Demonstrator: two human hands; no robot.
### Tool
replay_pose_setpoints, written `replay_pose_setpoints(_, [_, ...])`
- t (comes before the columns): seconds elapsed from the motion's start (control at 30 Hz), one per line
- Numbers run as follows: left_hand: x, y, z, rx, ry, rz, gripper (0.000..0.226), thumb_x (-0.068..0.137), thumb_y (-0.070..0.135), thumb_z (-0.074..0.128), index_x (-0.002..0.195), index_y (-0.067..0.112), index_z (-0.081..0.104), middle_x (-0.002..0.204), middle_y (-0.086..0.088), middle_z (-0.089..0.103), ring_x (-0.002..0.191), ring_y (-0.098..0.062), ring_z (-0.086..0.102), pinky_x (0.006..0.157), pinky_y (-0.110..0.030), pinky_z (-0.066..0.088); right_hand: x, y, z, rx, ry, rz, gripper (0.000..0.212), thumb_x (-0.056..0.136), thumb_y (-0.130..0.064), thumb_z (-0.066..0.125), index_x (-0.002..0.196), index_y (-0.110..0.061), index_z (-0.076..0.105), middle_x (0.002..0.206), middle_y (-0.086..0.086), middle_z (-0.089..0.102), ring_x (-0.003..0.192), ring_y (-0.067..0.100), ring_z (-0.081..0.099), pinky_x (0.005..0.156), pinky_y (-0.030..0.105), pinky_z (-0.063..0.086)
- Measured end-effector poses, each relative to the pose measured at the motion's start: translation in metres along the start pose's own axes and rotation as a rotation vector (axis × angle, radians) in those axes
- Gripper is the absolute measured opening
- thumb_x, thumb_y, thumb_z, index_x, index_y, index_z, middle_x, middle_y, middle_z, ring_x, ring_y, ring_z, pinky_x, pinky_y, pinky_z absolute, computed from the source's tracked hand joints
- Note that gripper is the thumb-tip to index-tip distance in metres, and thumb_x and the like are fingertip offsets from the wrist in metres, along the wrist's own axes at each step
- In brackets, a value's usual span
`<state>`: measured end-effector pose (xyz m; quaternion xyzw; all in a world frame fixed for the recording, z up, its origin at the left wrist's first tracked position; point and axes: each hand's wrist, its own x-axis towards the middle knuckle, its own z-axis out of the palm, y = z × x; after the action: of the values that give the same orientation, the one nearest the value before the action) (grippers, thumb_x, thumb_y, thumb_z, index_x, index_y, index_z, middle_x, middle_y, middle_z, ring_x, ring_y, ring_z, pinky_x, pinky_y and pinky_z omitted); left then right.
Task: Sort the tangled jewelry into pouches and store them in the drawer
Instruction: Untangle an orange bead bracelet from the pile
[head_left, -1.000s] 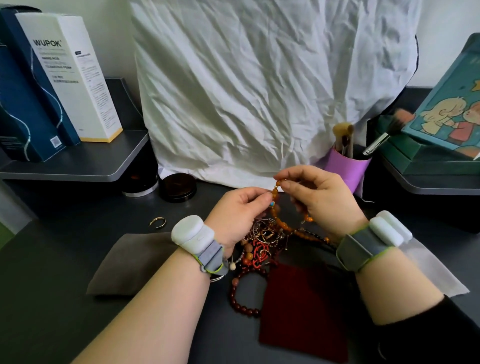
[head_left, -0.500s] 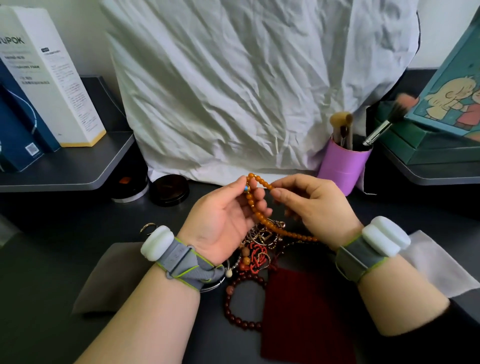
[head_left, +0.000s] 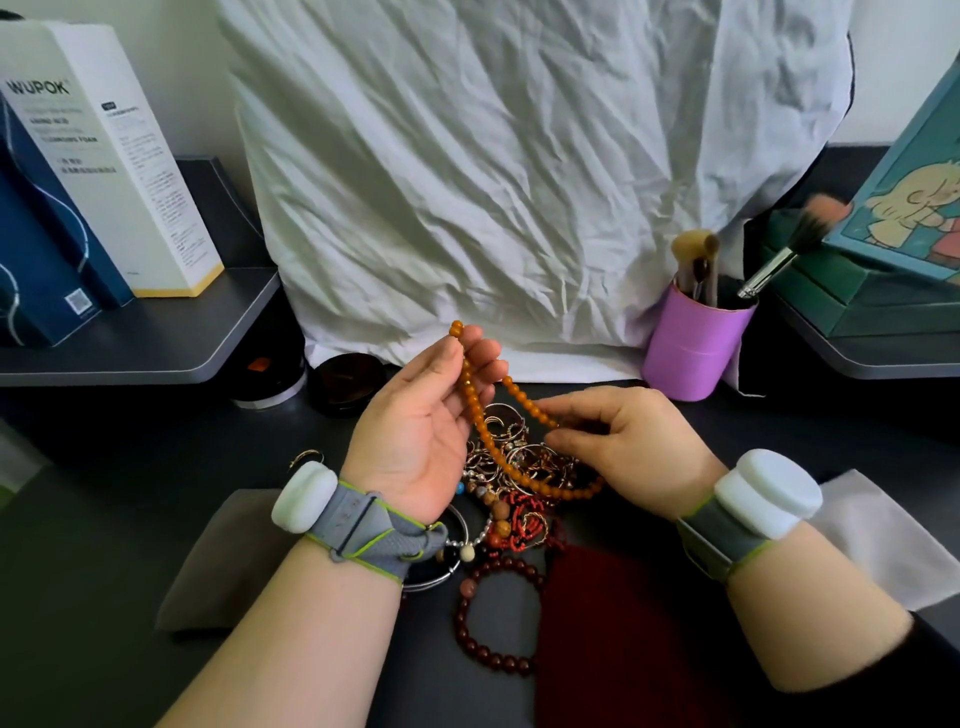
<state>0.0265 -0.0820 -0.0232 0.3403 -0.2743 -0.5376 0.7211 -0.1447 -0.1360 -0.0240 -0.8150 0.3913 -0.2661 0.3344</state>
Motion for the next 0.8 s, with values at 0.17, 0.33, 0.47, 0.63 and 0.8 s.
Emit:
replay_pose_setpoints(0.17, [-0.003,-0.004,0.002,0.06,-0.005,0.047,0.027,0.077,0.019,0.059,0.1,0.007,0.067,0.094,-0.008,0.074,0.088,-0.019,0.071,0.079,-0.022,0.054,-0.003,-0.009,0.002,-0.252,-0.067,-0.148,0.029,0.083,-0.023,0.068,0.11,-0.035,0.069,0.08,-0.002,0.062,0.08,0.011,0.058,0.079,0.025,0.043])
replay_pose_setpoints(0.33, [-0.005,-0.014,0.002,0.305,0.026,0.128,0.023,0.08,0.019,0.066,0.099,0.008,0.073,0.094,-0.013,0.074,0.089,-0.025,0.071,0.081,-0.032,0.056,-0.007,-0.02,0.005,-0.273,-0.067,-0.258,0.025,0.084,-0.022,0.067,0.108,-0.023,0.071,0.084,0.002,0.063,0.082,0.015,0.059,0.079,0.027,0.043])
replay_pose_setpoints(0.47, [-0.006,-0.02,-0.001,0.576,-0.026,0.197,0.012,0.084,0.025,0.066,0.089,0.026,0.076,0.087,-0.003,0.076,0.087,-0.017,0.072,0.081,-0.029,0.053,-0.009,-0.024,0.005,-0.158,-0.032,-0.269,0.025,0.078,-0.008,0.069,0.1,-0.019,0.073,0.088,-0.006,0.067,0.085,0.009,0.061,0.082,0.019,0.044])
replay_pose_setpoints(0.63, [-0.006,-0.02,-0.002,0.775,-0.026,0.195,0.015,0.089,0.029,0.062,0.09,0.034,0.075,0.091,0.008,0.075,0.089,-0.009,0.069,0.081,-0.031,0.052,-0.013,-0.025,0.0,0.107,0.068,-0.209,0.031,0.075,0.0,0.071,0.092,-0.025,0.074,0.082,-0.011,0.072,0.076,0.005,0.066,0.075,0.023,0.052])
replay_pose_setpoints(0.8, [-0.014,-0.019,0.0,0.818,-0.1,0.063,0.017,0.091,0.035,0.056,0.089,0.033,0.073,0.072,-0.006,0.069,0.061,-0.017,0.06,0.046,-0.033,0.048,-0.012,-0.025,-0.002,0.093,0.219,-0.206,0.022,0.072,-0.007,0.076,0.08,-0.027,0.071,0.07,-0.01,0.067,0.059,0.006,0.059,0.06,0.031,0.053])
